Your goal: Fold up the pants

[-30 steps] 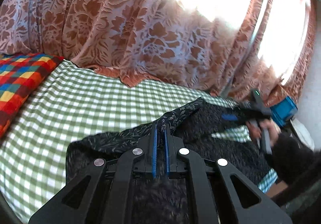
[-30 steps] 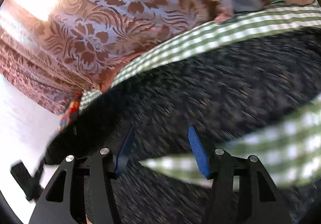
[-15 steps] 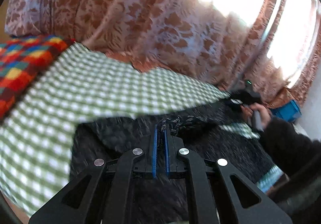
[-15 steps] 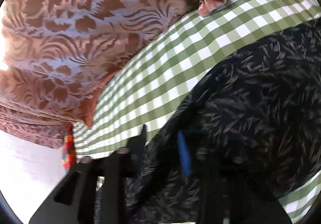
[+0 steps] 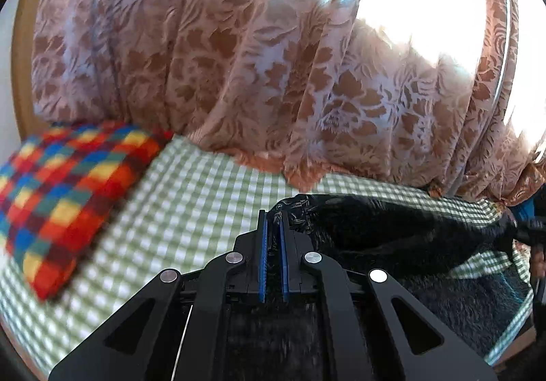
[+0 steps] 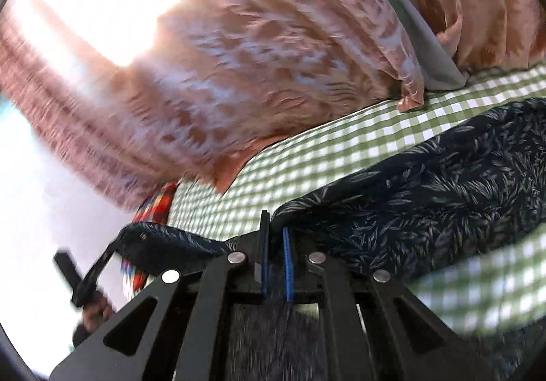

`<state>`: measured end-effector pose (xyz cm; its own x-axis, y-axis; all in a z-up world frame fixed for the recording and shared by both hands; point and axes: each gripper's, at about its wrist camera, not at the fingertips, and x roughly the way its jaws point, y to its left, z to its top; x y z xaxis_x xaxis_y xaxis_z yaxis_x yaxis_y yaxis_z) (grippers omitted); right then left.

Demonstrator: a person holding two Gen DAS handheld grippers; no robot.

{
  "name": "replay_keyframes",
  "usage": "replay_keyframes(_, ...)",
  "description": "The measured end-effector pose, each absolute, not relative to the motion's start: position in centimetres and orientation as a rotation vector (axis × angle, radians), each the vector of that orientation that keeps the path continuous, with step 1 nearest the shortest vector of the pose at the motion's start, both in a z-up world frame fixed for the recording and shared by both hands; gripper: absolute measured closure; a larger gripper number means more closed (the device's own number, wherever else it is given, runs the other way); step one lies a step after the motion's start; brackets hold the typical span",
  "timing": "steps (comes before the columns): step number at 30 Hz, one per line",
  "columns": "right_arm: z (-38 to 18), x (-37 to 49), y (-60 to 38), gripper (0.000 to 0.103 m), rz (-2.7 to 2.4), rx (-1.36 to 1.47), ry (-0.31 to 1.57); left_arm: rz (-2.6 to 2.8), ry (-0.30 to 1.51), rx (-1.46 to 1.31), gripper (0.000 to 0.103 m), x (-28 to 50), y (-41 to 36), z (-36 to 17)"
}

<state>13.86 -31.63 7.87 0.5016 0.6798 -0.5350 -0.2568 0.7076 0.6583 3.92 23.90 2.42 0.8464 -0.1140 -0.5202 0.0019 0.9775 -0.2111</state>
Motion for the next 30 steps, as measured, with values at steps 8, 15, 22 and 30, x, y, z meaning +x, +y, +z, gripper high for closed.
replay_keyframes(8,0.8,3.2,-31.0,0.097,0.641,0.483,1.115,-0.012,0.739,-0.336,0.097,-4.4,23.8,-5.0)
replay_keyframes(15,-4.0,1.6,-30.2,0.097,0.586,0.474,1.203,0.023,0.820,-0.626,0.082,-8.3,26.1,-8.1)
replay_keyframes(22,-4.5,2.0,-31.6,0.095,0.595,0.549,1.187,-0.133,0.732,-1.035,0.061,-10.2,27.3,-8.9)
replay_keyframes(30,-4.8,3.1,-32.9,0.069,0.599,0.731,1.156,-0.154,0.737,-1.174,0.051,-6.9,26.3,-9.6)
